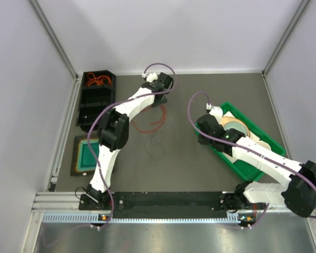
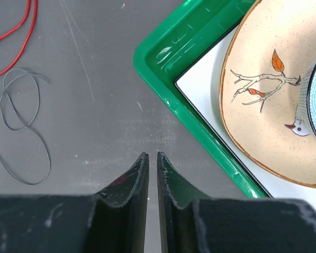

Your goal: Untangle the cables

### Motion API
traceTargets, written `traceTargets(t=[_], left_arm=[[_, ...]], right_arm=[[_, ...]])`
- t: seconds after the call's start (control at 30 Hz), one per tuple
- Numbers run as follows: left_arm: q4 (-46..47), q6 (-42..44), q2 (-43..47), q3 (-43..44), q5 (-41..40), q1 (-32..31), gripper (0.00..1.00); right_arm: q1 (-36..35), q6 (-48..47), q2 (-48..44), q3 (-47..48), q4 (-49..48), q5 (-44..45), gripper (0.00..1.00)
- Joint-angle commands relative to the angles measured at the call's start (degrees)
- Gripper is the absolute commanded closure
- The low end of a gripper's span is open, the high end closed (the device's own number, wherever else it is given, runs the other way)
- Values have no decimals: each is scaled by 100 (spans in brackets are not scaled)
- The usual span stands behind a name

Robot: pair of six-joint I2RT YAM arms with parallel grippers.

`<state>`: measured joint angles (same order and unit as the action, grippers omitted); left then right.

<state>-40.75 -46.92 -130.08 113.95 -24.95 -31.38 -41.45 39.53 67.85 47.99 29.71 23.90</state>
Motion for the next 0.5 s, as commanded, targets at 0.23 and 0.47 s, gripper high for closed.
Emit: traceTargets(t=[0.23, 0.47], left_arm=[[-565, -1504, -746, 971, -590, 79, 54], [-644, -1707, -1028, 1181, -713, 158, 57]], right_arm=[[32, -138, -194, 62, 26, 45, 87], [41, -112, -211, -26, -18, 1, 87]])
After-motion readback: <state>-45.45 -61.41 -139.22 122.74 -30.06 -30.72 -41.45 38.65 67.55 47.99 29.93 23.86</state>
